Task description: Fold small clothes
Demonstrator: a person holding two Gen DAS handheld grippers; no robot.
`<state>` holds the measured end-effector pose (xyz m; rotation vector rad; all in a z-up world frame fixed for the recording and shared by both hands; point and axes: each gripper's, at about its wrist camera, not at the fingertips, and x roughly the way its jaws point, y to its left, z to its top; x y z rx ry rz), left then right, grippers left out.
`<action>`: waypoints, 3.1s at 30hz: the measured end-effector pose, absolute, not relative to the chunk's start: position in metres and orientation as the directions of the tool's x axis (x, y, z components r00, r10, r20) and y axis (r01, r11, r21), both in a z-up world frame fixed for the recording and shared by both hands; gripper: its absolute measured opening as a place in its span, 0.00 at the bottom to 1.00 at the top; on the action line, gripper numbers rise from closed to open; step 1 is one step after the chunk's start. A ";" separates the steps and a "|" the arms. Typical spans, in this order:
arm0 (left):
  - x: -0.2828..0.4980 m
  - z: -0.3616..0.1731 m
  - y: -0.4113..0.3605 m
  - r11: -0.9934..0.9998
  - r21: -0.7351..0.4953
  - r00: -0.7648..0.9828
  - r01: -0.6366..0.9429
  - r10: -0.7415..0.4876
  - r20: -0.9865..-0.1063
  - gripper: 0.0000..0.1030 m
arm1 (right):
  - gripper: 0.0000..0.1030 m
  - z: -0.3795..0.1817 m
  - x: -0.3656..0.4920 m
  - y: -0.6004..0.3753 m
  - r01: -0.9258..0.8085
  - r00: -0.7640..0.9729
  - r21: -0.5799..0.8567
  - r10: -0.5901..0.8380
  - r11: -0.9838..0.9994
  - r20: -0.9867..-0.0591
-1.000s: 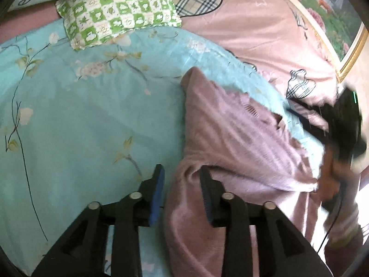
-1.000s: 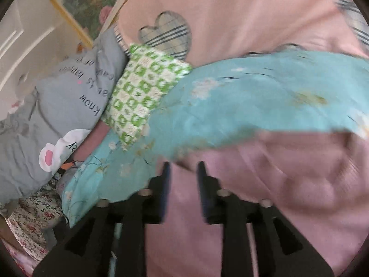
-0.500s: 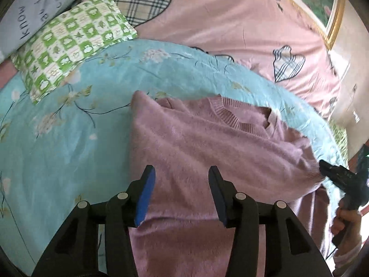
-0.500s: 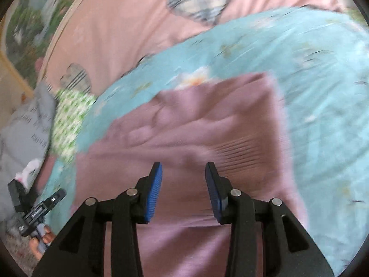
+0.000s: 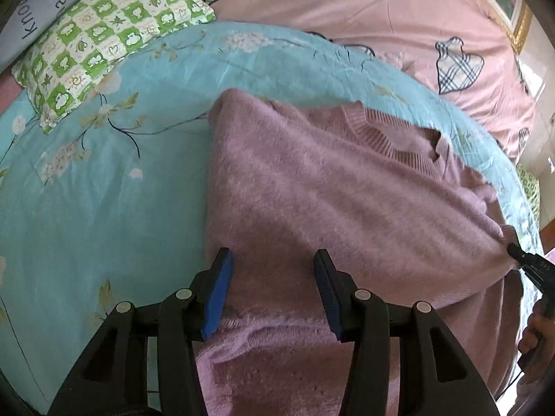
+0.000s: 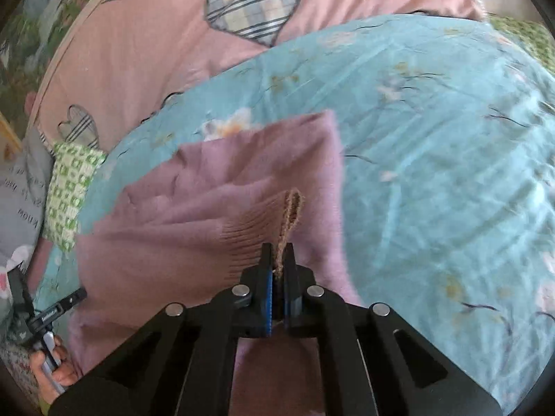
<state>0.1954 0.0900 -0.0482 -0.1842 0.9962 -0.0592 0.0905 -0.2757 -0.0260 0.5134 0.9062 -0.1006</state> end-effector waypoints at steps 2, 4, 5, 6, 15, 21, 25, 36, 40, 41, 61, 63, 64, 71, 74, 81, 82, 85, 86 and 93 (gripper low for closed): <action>0.194 -0.050 0.086 0.988 -0.147 0.536 -0.035 -0.106 -0.837 0.47 | 0.05 -0.036 0.088 -0.276 0.309 0.595 0.393 0.146 0.866 -0.790; 0.189 -0.048 0.085 0.990 -0.136 0.539 -0.032 -0.097 -0.837 0.48 | 0.09 -0.032 0.085 -0.275 0.303 0.601 0.402 0.154 0.864 -0.784; 0.185 -0.046 0.085 0.990 -0.136 0.539 -0.032 -0.097 -0.837 0.49 | 0.11 -0.026 0.081 -0.274 0.304 0.612 0.412 0.156 0.859 -0.775; 0.180 -0.043 0.085 0.990 -0.138 0.539 -0.031 -0.099 -0.837 0.50 | 0.14 -0.021 0.077 -0.273 0.300 0.623 0.423 0.160 0.855 -0.766; 0.103 -0.021 0.093 0.987 -0.163 0.549 -0.012 -0.130 -0.826 0.56 | 0.42 0.018 0.001 -0.250 0.139 0.707 0.458 0.236 0.878 -0.667; 0.033 -0.022 0.088 0.977 -0.215 0.511 0.002 -0.185 -0.839 0.64 | 0.42 0.019 -0.045 -0.240 0.086 0.720 0.469 0.271 0.879 -0.639; 0.001 -0.034 0.079 0.966 -0.258 0.443 -0.001 -0.231 -0.866 0.64 | 0.42 0.016 -0.072 -0.234 0.071 0.719 0.456 0.271 0.887 -0.640; -0.027 -0.055 0.034 0.984 -0.177 0.372 0.029 -0.175 -0.912 0.55 | 0.42 0.012 -0.132 -0.229 0.054 0.722 0.463 0.286 0.885 -0.630; -0.044 -0.052 0.059 0.974 -0.223 0.386 0.036 -0.219 -0.896 0.08 | 0.43 0.012 -0.156 -0.235 0.051 0.720 0.456 0.284 0.888 -0.633; -0.048 -0.051 0.067 0.970 -0.242 0.387 0.028 -0.233 -0.892 0.07 | 0.44 0.010 -0.162 -0.236 0.045 0.718 0.458 0.290 0.888 -0.633; -0.091 -0.097 0.123 0.893 -0.450 0.361 0.010 -0.423 -0.831 0.48 | 0.46 -0.076 -0.195 -0.233 0.011 0.491 0.549 0.474 0.836 -0.731; -0.093 -0.097 0.115 0.909 -0.415 0.366 0.033 -0.398 -0.841 0.50 | 0.46 -0.084 -0.190 -0.224 -0.003 0.477 0.538 0.474 0.843 -0.740; -0.094 -0.096 0.111 0.916 -0.399 0.365 0.046 -0.387 -0.847 0.51 | 0.46 -0.088 -0.187 -0.219 -0.013 0.469 0.538 0.480 0.843 -0.741; -0.097 -0.100 0.096 0.946 -0.305 0.367 0.108 -0.323 -0.872 0.41 | 0.44 -0.100 -0.168 -0.197 -0.084 0.472 0.547 0.516 0.833 -0.715; -0.099 -0.104 0.095 0.943 -0.301 0.342 0.142 -0.332 -0.879 0.08 | 0.12 -0.096 -0.168 -0.191 -0.126 0.463 0.524 0.517 0.843 -0.720; -0.122 -0.082 0.112 0.916 -0.362 0.421 0.175 -0.402 -0.813 0.04 | 0.08 -0.061 -0.190 -0.210 -0.206 0.453 0.680 0.684 0.704 -0.571; -0.126 -0.075 0.116 0.907 -0.384 0.440 0.176 -0.421 -0.793 0.04 | 0.08 -0.052 -0.195 -0.217 -0.216 0.468 0.709 0.709 0.671 -0.528; -0.132 -0.047 0.127 0.875 -0.444 0.506 0.191 -0.475 -0.720 0.04 | 0.07 -0.016 -0.207 -0.243 -0.259 0.536 0.786 0.761 0.561 -0.366; -0.133 -0.035 0.132 0.861 -0.468 0.529 0.200 -0.497 -0.688 0.04 | 0.07 -0.004 -0.210 -0.253 -0.275 0.559 0.802 0.767 0.531 -0.316; -0.130 0.008 0.150 0.811 -0.533 0.611 0.240 -0.553 -0.567 0.04 | 0.07 0.012 -0.211 -0.272 -0.301 0.606 0.829 0.766 0.471 -0.215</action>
